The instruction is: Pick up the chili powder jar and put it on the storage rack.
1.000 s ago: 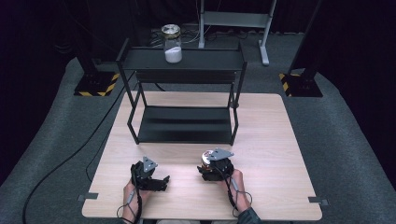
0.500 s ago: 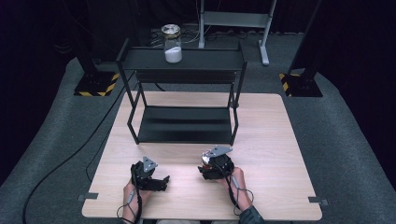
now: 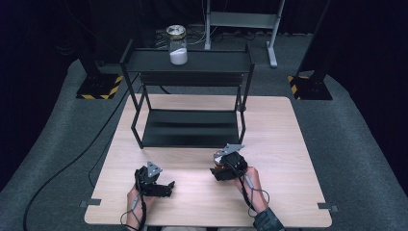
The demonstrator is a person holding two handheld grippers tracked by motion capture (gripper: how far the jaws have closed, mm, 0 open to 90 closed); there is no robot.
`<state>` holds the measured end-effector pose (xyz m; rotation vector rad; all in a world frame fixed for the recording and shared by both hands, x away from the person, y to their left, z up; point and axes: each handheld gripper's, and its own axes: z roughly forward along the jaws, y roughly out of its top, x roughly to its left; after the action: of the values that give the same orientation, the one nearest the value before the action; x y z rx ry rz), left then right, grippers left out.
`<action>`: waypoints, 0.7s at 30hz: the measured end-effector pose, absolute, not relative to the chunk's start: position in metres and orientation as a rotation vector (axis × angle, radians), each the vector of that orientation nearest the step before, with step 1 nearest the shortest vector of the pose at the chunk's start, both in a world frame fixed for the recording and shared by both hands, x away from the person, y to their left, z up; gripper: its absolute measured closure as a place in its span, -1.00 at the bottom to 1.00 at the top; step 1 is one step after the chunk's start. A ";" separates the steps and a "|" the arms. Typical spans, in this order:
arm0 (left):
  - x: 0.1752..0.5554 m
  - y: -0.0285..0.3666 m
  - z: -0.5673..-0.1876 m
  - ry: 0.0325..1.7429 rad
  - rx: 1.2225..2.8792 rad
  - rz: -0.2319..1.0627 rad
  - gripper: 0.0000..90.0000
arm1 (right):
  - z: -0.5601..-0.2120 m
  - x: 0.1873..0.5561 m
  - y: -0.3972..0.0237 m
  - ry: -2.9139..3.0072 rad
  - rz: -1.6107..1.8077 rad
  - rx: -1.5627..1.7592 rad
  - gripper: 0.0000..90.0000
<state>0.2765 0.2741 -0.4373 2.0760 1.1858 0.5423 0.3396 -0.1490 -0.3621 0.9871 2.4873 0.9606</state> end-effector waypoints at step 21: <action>0.276 0.273 -0.437 1.179 2.082 0.553 -1.00 | -0.327 0.354 -0.159 2.514 0.917 1.003 -0.32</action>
<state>0.2755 0.2733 -0.4371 2.0819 1.1794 0.5525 0.3541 -0.1592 -0.3270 1.0027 2.5136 0.9175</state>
